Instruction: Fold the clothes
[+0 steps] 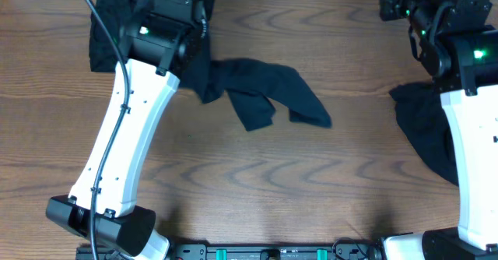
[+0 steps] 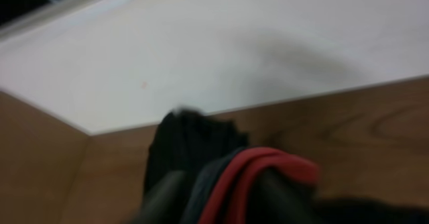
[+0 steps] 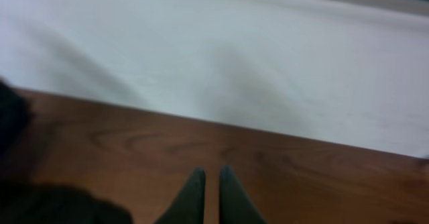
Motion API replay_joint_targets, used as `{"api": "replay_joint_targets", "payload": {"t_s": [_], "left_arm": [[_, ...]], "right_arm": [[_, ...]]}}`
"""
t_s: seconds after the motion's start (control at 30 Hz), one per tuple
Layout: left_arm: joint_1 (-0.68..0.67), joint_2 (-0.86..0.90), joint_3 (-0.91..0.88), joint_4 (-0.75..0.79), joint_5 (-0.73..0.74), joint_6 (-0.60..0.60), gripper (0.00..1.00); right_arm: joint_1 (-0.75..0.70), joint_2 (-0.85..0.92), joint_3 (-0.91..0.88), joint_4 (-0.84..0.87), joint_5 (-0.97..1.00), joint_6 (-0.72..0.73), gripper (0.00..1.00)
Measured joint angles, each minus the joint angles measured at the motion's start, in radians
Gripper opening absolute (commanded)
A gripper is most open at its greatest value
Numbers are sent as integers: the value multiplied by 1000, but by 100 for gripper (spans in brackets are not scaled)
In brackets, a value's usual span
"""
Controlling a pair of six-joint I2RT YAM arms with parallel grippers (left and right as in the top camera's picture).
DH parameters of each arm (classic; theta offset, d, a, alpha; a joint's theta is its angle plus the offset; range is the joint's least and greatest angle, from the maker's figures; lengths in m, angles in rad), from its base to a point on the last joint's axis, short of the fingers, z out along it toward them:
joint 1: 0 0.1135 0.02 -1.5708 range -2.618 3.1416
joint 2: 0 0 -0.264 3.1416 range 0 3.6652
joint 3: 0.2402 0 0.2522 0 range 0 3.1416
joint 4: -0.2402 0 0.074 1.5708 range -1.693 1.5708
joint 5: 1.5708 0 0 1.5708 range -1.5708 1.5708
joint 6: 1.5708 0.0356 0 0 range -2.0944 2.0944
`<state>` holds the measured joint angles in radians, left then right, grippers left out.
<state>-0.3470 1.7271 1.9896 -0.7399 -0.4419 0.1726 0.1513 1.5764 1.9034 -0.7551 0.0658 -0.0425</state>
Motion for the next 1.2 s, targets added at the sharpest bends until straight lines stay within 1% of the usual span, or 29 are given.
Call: {"api": "replay_joint_targets", "payload": {"t_s": [0.07, 0.13, 0.17, 0.27, 0.33, 0.4, 0.5, 0.67, 0.7, 0.77, 0.87, 0.93, 1.03, 1.2], "left_arm": [[6, 0, 0, -38, -6, -8, 99], [6, 0, 0, -72, -7, -14, 98], [5, 0, 0, -89, -8, -19, 98], [6, 0, 1, -143, -8, -57, 98], [10, 0, 1, -185, -7, -105, 98], [17, 0, 2, -234, -6, -151, 98], [34, 0, 2, -287, 9, -198, 98], [65, 0, -24, -302, 56, -229, 98], [77, 0, -43, -302, 69, -232, 98], [90, 0, -63, -302, 77, -234, 98], [124, 5, -93, -304, 91, -243, 98], [151, 16, -103, -305, 110, -248, 98], [196, 45, -106, -304, 160, -251, 98], [243, 85, -116, -312, 227, -252, 98]], "right_arm": [[6, 3, 0, -19, -25, 8, 24], [18, 3, 0, -42, -43, 15, 36], [22, 3, 0, -56, -49, 19, 39], [32, 3, 0, -110, -66, 19, 44], [33, 3, 1, -149, -71, 31, 47], [34, 3, 1, -190, -73, 40, 51], [36, 4, 1, -250, -85, 51, 55], [36, 29, 1, -309, -158, 58, 54], [36, 48, 1, -329, -206, 61, 51], [37, 71, 1, -354, -259, 69, 48], [50, 126, 1, -398, -348, 85, 46], [73, 173, 1, -422, -387, 89, 47], [128, 241, 1, -439, -417, 97, 50], [247, 344, 1, -444, -392, 158, 53]]}}
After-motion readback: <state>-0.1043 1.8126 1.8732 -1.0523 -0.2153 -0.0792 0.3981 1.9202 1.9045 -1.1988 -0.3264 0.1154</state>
